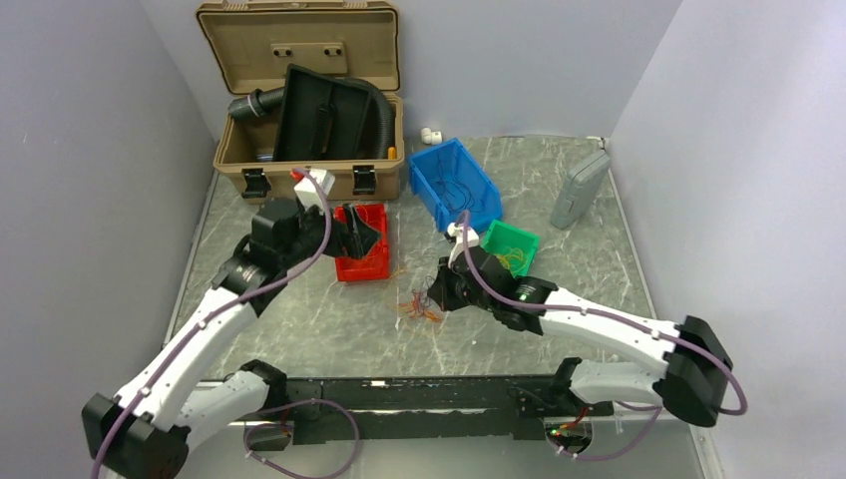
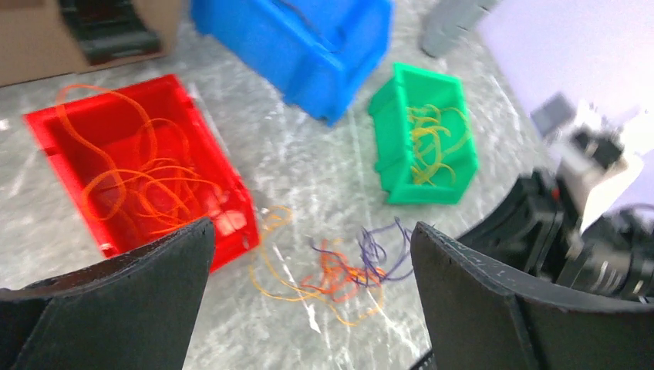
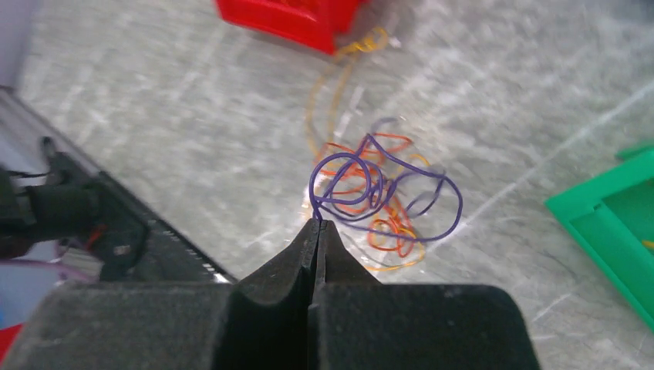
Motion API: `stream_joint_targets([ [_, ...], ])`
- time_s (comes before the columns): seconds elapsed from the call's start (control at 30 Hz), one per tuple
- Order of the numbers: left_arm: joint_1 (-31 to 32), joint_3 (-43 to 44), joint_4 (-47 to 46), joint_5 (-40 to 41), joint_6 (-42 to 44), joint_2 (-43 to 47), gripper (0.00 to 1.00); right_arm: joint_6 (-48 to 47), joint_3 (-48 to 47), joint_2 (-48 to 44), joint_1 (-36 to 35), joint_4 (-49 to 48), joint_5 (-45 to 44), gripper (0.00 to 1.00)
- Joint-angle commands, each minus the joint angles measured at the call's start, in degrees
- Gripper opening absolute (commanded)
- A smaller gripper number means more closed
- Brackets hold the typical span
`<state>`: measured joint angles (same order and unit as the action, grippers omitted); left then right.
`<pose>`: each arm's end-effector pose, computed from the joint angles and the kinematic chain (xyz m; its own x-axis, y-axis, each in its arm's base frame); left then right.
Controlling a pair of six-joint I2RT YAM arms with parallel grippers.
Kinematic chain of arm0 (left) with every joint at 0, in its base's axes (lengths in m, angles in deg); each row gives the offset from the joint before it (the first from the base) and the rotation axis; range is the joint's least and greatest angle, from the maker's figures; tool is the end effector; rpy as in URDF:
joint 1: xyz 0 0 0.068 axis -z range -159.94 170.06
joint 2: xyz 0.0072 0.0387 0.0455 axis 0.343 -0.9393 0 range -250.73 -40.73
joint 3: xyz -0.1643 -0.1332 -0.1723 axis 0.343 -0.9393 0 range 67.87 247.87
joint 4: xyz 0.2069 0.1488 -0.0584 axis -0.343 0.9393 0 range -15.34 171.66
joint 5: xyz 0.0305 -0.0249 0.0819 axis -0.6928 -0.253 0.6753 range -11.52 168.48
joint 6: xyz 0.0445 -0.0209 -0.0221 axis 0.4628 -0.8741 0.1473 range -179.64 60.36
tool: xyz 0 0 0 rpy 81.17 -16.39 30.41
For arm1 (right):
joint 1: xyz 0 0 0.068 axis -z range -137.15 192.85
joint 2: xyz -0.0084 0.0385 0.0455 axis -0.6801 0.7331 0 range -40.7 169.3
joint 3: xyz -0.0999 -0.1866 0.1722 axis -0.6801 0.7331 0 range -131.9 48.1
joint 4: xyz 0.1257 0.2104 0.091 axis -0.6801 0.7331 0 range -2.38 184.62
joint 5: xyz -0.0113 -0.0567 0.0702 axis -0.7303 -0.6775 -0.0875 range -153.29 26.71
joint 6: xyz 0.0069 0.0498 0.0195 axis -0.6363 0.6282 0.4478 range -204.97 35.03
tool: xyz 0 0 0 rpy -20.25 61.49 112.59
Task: Untangle the cables
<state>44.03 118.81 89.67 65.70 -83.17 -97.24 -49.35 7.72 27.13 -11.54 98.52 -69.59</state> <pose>0.2031 -0.0989 0.3313 -0.5282 -0.1913 -0.8273 0.4085 0.7969 -0.4451 0.1496 0.2020 0.2304 -0.7351 -0.0324 -0.6772 -0.4058 0.8212 0.4012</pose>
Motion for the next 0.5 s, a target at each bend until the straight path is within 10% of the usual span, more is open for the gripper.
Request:
stream_joint_targets([
  [0.0,4.14,-6.32,-4.47,-6.77,-0.09,6.00,0.99,-4.16,-5.69,-6.85,-1.46,3.48,-0.20,0.00],
  [0.47,12.89,-26.71,-32.15,-9.54,-3.08,7.76,0.99,-8.74,-20.74,-18.72,-1.57,10.89,-3.82,0.00],
])
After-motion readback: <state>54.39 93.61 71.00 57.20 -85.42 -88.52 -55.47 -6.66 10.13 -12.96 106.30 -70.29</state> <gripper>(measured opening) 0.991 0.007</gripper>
